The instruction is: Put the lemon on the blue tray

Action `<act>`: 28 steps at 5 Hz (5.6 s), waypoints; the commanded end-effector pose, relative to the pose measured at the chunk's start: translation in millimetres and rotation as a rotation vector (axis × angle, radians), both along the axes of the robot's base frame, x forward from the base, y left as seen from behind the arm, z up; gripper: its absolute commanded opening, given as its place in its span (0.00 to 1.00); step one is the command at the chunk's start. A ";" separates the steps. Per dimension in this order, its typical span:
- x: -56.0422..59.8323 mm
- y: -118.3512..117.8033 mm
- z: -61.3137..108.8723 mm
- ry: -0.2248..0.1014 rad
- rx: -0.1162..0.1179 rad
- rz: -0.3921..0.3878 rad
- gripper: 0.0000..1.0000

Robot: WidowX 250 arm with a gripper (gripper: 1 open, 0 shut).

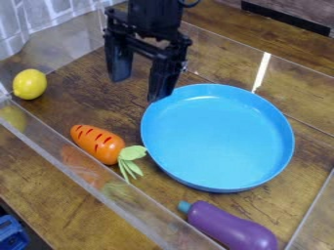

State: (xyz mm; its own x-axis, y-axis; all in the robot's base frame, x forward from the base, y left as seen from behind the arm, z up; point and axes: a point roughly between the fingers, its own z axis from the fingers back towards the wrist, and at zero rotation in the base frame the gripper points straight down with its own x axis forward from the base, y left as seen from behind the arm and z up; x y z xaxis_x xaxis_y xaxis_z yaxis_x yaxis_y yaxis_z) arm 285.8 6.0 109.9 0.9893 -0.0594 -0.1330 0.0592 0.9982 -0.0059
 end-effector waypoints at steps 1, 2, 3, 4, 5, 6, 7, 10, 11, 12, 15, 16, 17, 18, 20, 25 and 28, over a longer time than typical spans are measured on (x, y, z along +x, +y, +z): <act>2.4 10.6 2.9 -0.021 0.001 0.007 1.00; 1.7 13.5 -2.5 -0.009 0.000 -0.003 1.00; 0.9 16.5 -7.3 0.002 -0.001 -0.015 1.00; 0.3 19.1 -11.7 0.012 -0.003 -0.024 1.00; -0.4 22.3 -16.0 0.021 -0.007 -0.032 1.00; -1.3 25.6 -20.2 0.031 -0.010 -0.038 1.00; -1.6 28.3 -24.1 0.036 -0.013 -0.041 1.00; -0.8 36.3 -34.9 0.042 -0.019 -0.052 1.00; 0.7 37.1 -38.7 0.042 -0.022 -0.058 1.00; 2.6 38.5 -41.9 0.040 -0.022 -0.059 1.00; 6.5 43.0 -49.6 0.033 -0.026 -0.065 1.00; 7.4 44.2 -52.1 0.031 -0.029 -0.067 1.00; 8.0 45.2 -54.0 0.029 -0.032 -0.070 1.00; 6.2 48.7 -54.7 0.030 -0.035 -0.081 1.00; 2.9 56.4 -56.5 0.030 -0.042 -0.101 1.00; -1.5 81.5 -58.6 -0.016 -0.043 -0.133 1.00; -7.8 116.4 -47.8 -0.056 -0.009 -0.136 1.00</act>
